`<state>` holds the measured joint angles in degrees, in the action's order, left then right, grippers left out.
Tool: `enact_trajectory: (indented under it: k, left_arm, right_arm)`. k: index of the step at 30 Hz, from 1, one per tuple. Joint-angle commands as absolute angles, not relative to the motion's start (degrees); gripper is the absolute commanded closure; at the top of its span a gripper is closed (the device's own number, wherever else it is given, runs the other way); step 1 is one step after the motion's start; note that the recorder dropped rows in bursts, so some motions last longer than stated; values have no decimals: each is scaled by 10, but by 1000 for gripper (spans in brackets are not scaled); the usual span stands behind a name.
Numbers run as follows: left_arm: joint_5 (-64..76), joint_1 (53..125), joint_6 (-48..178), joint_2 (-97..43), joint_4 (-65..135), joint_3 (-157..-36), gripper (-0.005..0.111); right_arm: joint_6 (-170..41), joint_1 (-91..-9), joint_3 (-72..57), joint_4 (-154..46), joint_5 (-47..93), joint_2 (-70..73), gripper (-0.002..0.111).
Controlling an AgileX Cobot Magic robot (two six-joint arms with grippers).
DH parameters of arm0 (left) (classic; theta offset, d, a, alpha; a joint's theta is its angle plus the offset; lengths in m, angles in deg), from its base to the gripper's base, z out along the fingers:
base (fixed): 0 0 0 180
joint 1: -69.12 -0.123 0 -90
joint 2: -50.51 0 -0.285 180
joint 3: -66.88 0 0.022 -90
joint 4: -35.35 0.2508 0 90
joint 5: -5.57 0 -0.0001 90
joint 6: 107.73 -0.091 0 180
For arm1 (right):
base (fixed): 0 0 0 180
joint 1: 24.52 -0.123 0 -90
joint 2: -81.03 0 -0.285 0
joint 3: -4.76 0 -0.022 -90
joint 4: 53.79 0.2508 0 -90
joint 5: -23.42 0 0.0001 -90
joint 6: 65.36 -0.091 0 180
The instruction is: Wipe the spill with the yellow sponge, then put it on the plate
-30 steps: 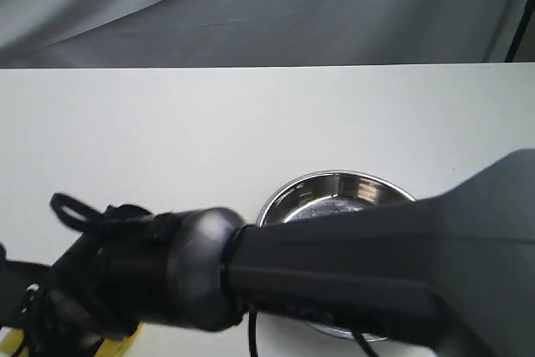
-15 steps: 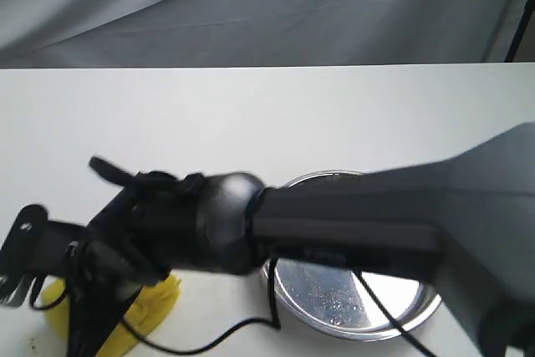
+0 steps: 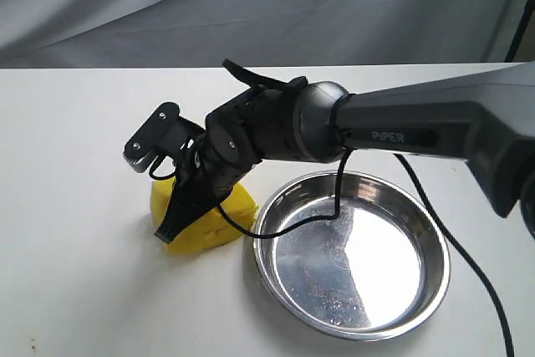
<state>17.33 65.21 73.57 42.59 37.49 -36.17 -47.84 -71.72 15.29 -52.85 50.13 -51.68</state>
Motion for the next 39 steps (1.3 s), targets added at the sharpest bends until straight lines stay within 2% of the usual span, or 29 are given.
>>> enact_trajectory:
  k: [1, 10, 14, 17, 22, 25, 29, 33, 39]
  left_arm:
    - [172, 651, 737, 427, 375, -359, 107]
    - [172, 651, 737, 427, 375, -359, 107]
    - [172, 651, 737, 427, 375, -359, 107]
    - [172, 651, 737, 427, 375, -359, 107]
    - [172, 651, 737, 427, 375, -359, 107]
    - [172, 651, 737, 427, 375, -359, 107]
    - [172, 651, 737, 427, 375, -359, 107]
    - [172, 651, 737, 427, 375, -359, 107]
    - [172, 651, 737, 427, 375, -359, 107]
  right_arm:
    - [-485, -720, 150, -530, 514, -509, 108]
    - [-461, -764, 135, -424, 420, -387, 108]
    - [-454, -787, 43, -387, 248, -326, 108]
    - [-478, -812, -76, -376, 80, -285, 108]
    - [-662, -854, -254, -385, -199, -261, 108]
    - [-833, -864, -297, -384, -249, -271, 108]
    - [-1001, -863, -313, -383, -228, -279, 108]
    - [-1109, -863, -313, -396, -174, -277, 97]
    - [-1262, -863, -313, -430, -74, -277, 62]
